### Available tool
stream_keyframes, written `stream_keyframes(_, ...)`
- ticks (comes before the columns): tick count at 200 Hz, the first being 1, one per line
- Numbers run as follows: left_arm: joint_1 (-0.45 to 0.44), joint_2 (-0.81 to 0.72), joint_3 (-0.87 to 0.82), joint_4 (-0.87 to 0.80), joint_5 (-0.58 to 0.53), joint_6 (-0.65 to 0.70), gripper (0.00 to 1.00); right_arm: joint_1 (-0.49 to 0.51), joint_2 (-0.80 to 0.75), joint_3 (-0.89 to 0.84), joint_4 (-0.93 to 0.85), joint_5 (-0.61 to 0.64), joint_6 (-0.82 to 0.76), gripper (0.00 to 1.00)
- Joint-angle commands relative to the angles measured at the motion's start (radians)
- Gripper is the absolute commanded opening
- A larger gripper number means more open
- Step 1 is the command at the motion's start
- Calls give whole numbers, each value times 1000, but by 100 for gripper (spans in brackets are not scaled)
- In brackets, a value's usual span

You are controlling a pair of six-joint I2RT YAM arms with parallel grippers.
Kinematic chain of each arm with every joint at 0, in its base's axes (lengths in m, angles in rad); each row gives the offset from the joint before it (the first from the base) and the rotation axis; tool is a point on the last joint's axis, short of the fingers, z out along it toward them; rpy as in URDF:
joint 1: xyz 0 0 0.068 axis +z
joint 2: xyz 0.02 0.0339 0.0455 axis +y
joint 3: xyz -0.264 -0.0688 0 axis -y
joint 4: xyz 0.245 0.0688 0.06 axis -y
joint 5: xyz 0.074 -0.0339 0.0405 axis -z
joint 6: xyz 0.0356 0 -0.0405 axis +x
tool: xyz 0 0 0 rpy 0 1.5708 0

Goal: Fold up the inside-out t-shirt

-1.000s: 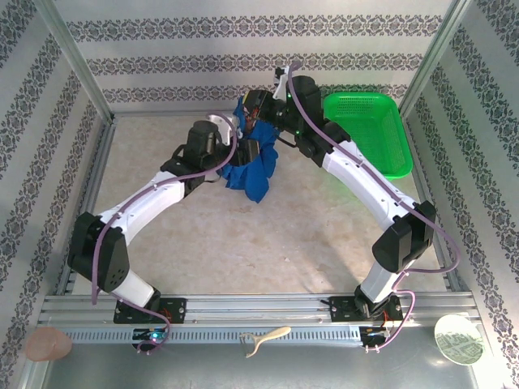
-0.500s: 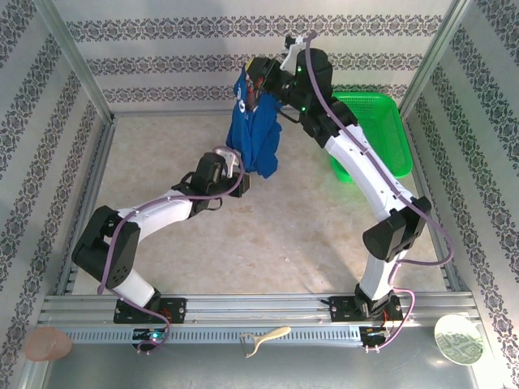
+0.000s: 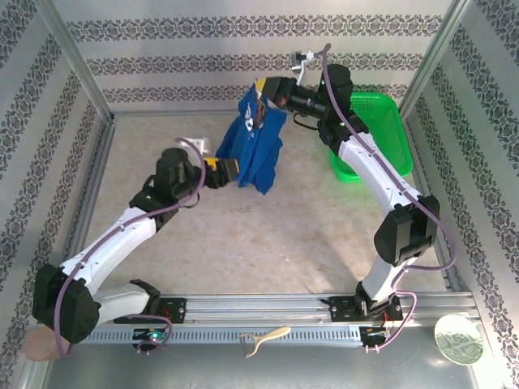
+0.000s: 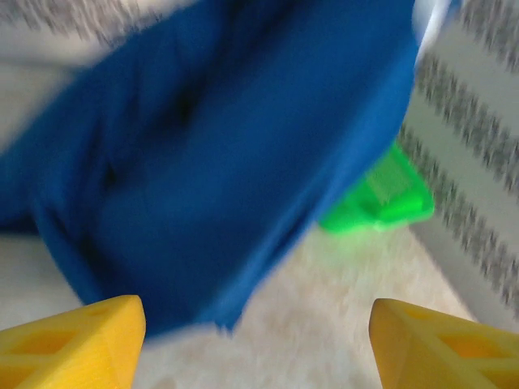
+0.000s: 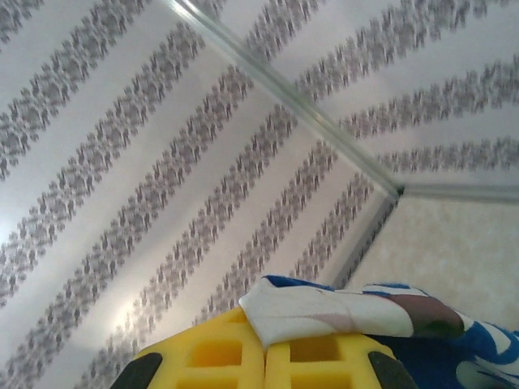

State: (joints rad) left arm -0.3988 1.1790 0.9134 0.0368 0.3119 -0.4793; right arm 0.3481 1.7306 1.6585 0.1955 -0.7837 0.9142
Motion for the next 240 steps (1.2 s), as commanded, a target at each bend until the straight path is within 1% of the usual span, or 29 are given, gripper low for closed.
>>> stream_keyframes(1, 96, 70, 38, -17, 99, -87, 75, -25, 12, -63, 277, -291, 39, 0)
stream_keyframes(12, 125, 111, 55, 14, 148, -116, 75, -38, 24, -106, 378, -327, 104, 0)
stream_keyframes(30, 135, 174, 79, 66, 200, -135, 75, -43, 34, -163, 497, -351, 180, 0)
stream_keyframes(55, 133, 240, 75, 212, 283, -208, 75, -39, 30, -212, 531, -353, 194, 0)
stream_keyframes(71, 130, 271, 78, 309, 317, -254, 76, -36, 25, -241, 537, -349, 192, 0)
stream_keyframes(94, 124, 303, 100, 389, 341, -291, 76, -33, 22, -274, 544, -337, 187, 0)
stream_keyframes(131, 106, 354, 148, 396, 354, -295, 76, -24, 24, -295, 544, -325, 188, 0)
stream_keyframes(145, 103, 372, 154, 401, 350, -301, 76, -20, 24, -296, 570, -321, 190, 0)
stream_keyframes(187, 94, 439, 188, 491, 360, -360, 76, -5, 23, -300, 575, -313, 193, 0)
stream_keyframes(193, 91, 448, 195, 511, 367, -370, 73, -3, 23, -303, 576, -309, 192, 0)
stream_keyframes(198, 88, 455, 202, 528, 375, -380, 68, -3, 23, -307, 575, -307, 192, 0)
stream_keyframes(205, 85, 465, 208, 561, 386, -396, 57, -1, 23, -313, 575, -301, 189, 0)
stream_keyframes(208, 82, 468, 211, 576, 389, -407, 51, -1, 24, -316, 575, -299, 189, 0)
stream_keyframes(213, 80, 474, 214, 608, 397, -426, 37, -1, 24, -321, 575, -295, 188, 0)
stream_keyframes(219, 78, 481, 217, 655, 409, -456, 23, -1, 26, -329, 575, -291, 187, 0)
stream_keyframes(231, 78, 497, 217, 758, 430, -533, 0, -4, 26, -348, 575, -273, 185, 0)
stream_keyframes(240, 79, 504, 216, 819, 434, -583, 0, -10, 20, -369, 575, -253, 184, 0)
